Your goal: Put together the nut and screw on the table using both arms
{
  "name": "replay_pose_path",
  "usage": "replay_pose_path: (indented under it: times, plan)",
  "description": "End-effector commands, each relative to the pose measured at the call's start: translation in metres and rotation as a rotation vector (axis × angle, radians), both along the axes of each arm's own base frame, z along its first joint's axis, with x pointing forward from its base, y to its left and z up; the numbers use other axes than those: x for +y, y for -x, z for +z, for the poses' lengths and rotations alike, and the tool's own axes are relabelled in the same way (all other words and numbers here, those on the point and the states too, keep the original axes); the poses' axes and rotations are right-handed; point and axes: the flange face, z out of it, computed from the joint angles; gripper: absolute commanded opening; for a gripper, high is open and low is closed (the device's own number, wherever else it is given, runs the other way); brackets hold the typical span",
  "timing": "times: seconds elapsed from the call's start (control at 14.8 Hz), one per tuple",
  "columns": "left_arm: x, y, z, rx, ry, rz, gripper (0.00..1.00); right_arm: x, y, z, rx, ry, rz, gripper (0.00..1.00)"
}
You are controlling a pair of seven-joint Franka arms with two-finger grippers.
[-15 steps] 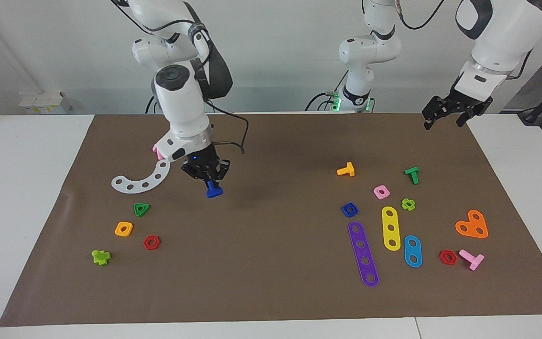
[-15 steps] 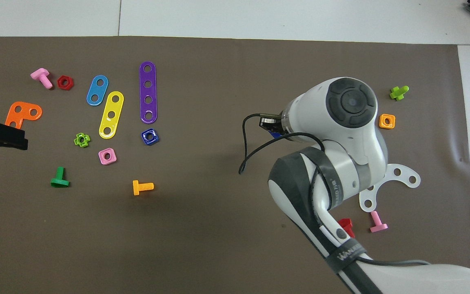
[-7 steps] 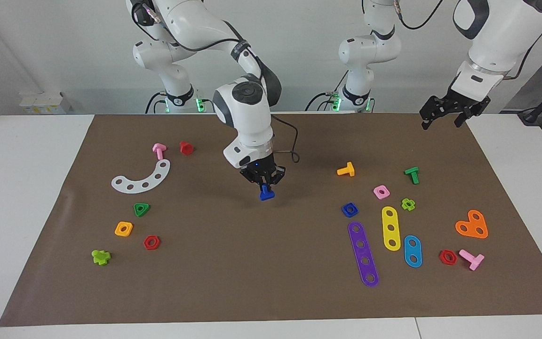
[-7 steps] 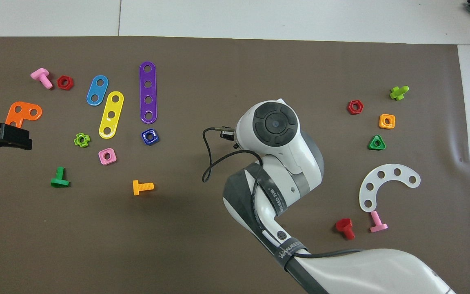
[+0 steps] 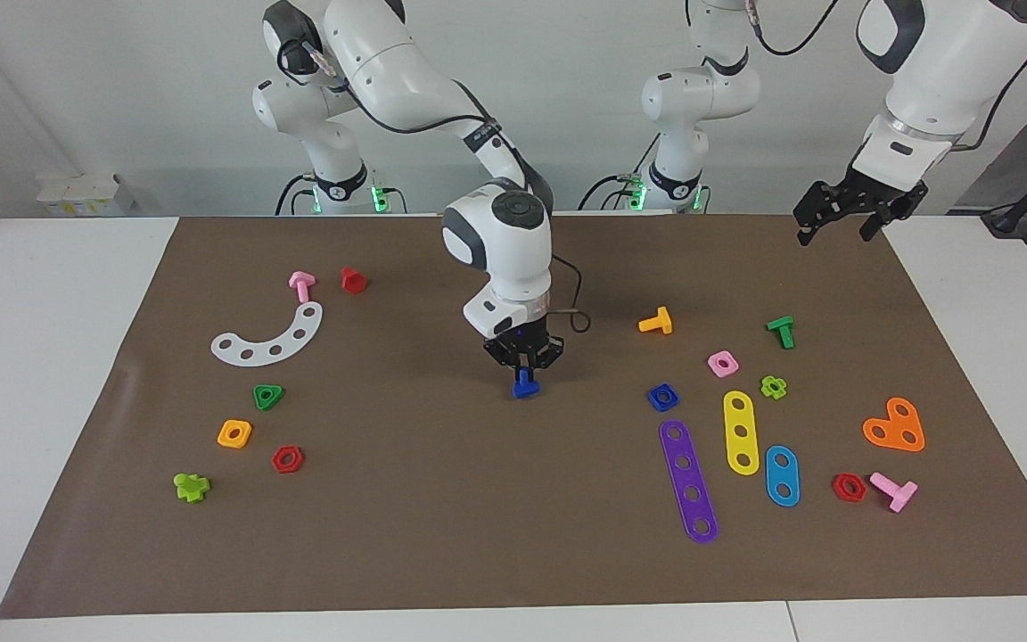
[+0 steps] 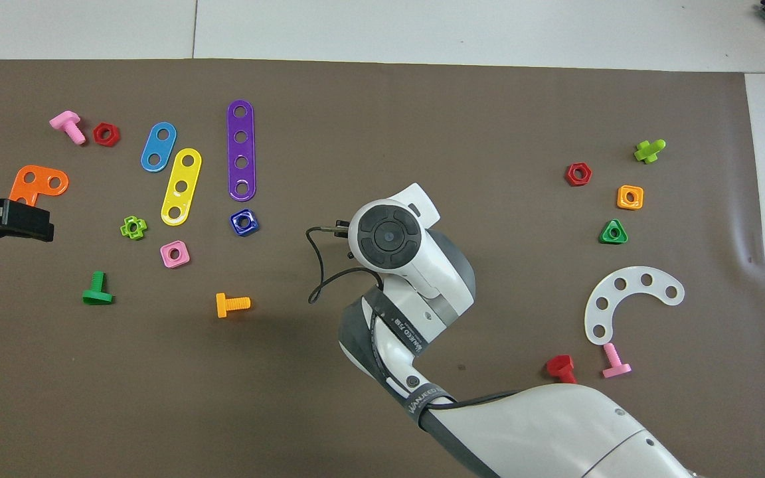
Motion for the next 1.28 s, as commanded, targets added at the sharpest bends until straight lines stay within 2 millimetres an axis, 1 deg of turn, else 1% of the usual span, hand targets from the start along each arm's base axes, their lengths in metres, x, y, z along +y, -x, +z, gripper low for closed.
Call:
replay_pose_path:
  times: [0.0,0.07,0.13,0.2,0.27,0.4,0.54,0.67,0.74,0.88,0.94,1.01,1.08,1.21]
  plan:
    - [-0.001,0.005,0.0,-0.037,0.044,-0.037,0.99,0.006,-0.004,-0.002,-0.028,-0.009,-0.028,0.99]
    - [0.0,0.005,-0.003,-0.036,0.059,-0.053,0.98,0.008,-0.003,0.001,-0.028,-0.009,-0.027,1.0]
    - [-0.001,0.007,-0.007,-0.032,0.059,-0.097,0.96,0.003,-0.006,0.008,-0.031,-0.009,-0.033,1.0]
    - [0.0,0.008,-0.008,-0.033,0.059,-0.16,0.96,-0.004,-0.01,0.024,-0.042,-0.012,-0.044,1.0]
    - [0.0,0.008,-0.008,-0.032,0.058,-0.186,0.96,-0.018,-0.014,0.05,-0.048,-0.009,-0.063,1.0]
    - [0.001,0.009,-0.01,-0.027,0.059,-0.161,0.96,-0.06,-0.027,0.093,-0.06,-0.001,-0.113,1.0]
    - [-0.004,0.009,-0.014,-0.02,0.059,-0.093,0.96,-0.098,-0.034,0.129,-0.069,0.011,-0.133,1.0]
    - [-0.012,0.007,-0.027,-0.029,0.058,-0.036,0.96,-0.141,-0.04,0.157,-0.059,0.033,-0.137,1.0]
    - [-0.024,0.005,-0.037,-0.034,0.058,-0.039,0.96,-0.164,-0.041,0.172,-0.058,0.038,-0.136,1.0]
    - [-0.048,0.0,-0.065,-0.058,0.062,-0.018,0.96,-0.209,-0.041,0.196,-0.035,0.065,-0.148,1.0]
    - [-0.063,-0.004,-0.079,-0.066,0.065,-0.019,0.95,-0.229,-0.037,0.209,-0.015,0.06,-0.149,1.0]
    - [-0.075,-0.011,-0.096,-0.058,0.068,-0.013,0.95,-0.253,-0.034,0.222,0.009,0.046,-0.145,1.0]
    - [-0.088,-0.017,-0.109,-0.058,0.072,0.004,0.93,-0.276,-0.03,0.233,0.028,0.039,-0.123,1.0]
    - [-0.117,-0.028,-0.135,-0.077,0.085,0.073,0.92,-0.312,-0.02,0.251,0.06,0.042,-0.094,1.0]
